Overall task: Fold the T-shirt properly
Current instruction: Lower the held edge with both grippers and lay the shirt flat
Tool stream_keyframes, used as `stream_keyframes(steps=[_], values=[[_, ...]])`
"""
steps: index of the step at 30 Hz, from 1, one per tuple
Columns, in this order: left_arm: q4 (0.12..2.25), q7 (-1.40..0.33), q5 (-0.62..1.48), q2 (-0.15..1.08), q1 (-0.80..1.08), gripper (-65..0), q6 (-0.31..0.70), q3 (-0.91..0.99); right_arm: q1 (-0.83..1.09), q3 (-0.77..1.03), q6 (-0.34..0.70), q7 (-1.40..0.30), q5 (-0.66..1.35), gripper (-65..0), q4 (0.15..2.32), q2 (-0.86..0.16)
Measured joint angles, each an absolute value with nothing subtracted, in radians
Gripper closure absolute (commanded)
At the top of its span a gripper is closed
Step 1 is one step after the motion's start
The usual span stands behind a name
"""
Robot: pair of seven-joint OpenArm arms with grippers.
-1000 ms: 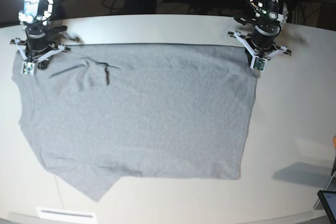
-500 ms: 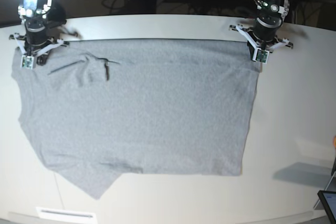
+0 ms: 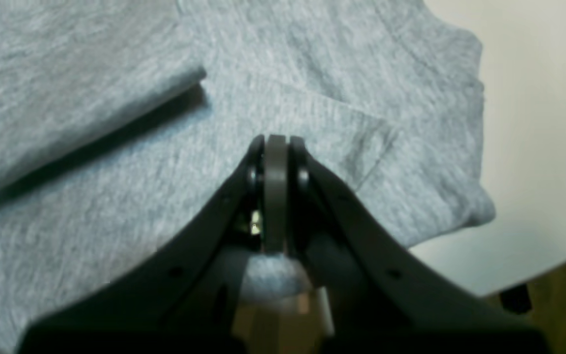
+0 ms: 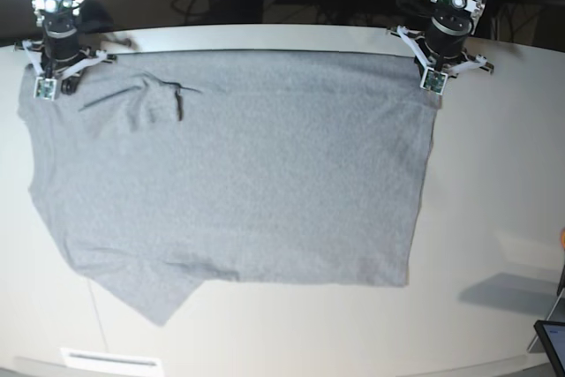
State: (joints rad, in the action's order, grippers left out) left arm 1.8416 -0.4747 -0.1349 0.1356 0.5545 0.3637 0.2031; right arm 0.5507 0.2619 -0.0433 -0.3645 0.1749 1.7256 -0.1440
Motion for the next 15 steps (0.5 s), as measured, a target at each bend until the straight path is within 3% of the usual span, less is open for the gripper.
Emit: stream_keyframes(steps=[15], values=[[1.871, -0.514, -0.152, 0.135, 0.556, 0.0, 0.367, 0.205, 0.552, 0.262, -0.042, -0.379, 0.176, -2.0, 1.731, -0.146]])
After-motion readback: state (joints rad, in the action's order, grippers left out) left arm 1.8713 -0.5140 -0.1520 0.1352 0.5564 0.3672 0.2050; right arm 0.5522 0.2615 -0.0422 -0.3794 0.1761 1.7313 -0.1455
